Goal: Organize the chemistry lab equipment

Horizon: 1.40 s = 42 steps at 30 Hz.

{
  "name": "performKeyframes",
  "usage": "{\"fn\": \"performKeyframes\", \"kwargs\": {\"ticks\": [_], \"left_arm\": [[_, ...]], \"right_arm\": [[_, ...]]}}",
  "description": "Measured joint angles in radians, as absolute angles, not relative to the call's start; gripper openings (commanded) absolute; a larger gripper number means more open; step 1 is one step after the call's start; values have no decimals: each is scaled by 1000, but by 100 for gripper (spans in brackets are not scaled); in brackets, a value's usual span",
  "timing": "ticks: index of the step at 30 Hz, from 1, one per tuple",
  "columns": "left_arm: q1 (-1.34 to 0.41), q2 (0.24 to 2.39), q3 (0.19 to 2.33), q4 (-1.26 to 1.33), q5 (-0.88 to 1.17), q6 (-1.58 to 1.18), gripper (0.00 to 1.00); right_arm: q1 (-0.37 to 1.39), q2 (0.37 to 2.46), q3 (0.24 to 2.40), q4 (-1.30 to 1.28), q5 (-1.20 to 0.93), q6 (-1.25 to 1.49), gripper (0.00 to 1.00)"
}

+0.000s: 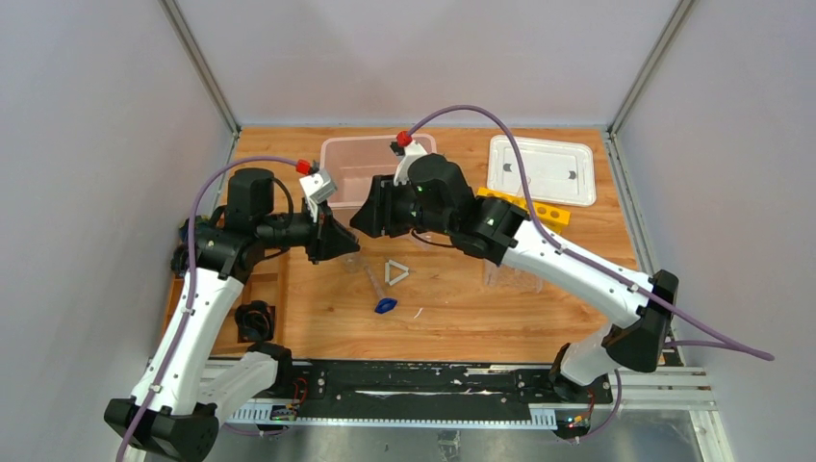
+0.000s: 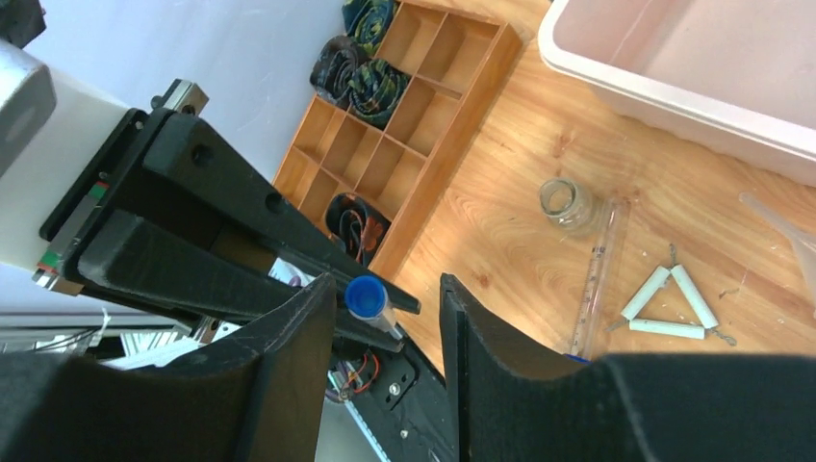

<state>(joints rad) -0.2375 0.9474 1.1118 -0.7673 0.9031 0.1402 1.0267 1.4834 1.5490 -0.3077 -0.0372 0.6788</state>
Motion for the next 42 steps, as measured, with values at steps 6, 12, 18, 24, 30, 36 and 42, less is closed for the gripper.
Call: {"fn": "performKeyframes", "kwargs": {"ticks": [6,12,18,24,30,36,42], "left_arm": [[-239,945,1101,-783,884,183,0],[-241,940,1101,-815,863,233,0],[-245,936,1101,-844,846,270,5],[-246,926,1101,-850,825,289,99],[-246,923,1102,-862,758,296,100],[-246,941,1102,-870,666,296,100],[-246,1003,1112,-886,593,296,100]], "right_arm": [[1027,1514,1586,-329,-90,674,41],[1027,1570,1619,-363,-136,665,31],[1025,1589,1629,-386,-165,656,0],[1007,1572,1613,-397,-177,651,0],[901,1396,1473,-514,-90,582,0],[751,1079,1287,-662,162,497,0],[627,873,1061,-741,309,473,0]]}}
